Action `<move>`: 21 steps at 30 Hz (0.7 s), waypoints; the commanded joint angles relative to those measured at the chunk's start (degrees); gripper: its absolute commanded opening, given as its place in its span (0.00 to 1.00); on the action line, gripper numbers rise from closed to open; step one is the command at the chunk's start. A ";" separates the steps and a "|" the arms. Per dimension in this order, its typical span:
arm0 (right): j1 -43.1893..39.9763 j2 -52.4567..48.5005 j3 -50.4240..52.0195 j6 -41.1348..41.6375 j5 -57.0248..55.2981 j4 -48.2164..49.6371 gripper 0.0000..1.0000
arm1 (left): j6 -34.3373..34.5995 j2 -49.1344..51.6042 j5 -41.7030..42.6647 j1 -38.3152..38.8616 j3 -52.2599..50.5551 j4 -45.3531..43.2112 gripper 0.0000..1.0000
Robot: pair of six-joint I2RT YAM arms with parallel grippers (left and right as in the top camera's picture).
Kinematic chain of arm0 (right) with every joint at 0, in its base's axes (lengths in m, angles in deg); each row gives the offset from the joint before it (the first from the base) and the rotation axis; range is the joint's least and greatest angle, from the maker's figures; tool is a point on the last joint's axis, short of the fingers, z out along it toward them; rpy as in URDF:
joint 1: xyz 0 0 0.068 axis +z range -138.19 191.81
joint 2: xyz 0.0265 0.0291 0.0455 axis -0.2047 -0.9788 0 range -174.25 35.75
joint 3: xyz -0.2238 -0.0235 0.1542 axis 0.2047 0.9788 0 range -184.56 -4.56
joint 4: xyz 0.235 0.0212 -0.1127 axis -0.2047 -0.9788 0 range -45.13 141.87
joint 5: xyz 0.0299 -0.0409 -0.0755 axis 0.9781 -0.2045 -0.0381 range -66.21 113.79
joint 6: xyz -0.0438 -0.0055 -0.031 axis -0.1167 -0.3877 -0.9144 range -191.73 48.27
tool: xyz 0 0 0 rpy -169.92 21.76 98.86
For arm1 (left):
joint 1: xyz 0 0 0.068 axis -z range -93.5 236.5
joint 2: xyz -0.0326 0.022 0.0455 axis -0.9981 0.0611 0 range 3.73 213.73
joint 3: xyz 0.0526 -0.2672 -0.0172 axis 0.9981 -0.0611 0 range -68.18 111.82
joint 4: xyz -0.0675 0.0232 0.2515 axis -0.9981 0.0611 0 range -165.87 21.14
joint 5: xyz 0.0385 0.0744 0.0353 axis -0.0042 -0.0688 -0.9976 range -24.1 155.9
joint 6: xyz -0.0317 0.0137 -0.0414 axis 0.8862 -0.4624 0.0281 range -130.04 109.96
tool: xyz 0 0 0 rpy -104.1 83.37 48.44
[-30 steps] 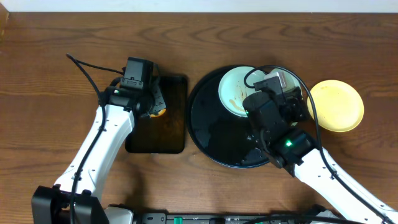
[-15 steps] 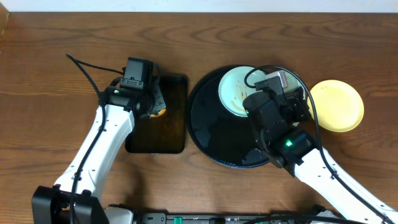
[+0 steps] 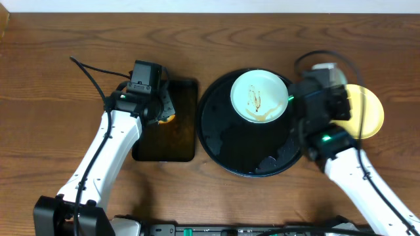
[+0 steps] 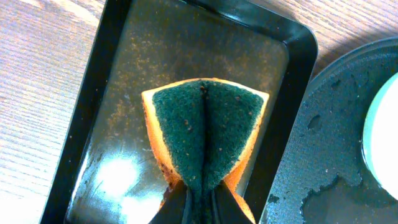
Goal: Clean dirty plates on tray and stack at the side
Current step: 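Lift the lower light-blue plate with the right gripper toward the right, then lower the light-blue plate onto the yellow plate and release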
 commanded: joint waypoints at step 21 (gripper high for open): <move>-31.98 -6.05 -0.20 15.63 43.69 -3.58 0.01 | -0.48 0.02 -0.68 -0.28 -0.09 1.05 0.08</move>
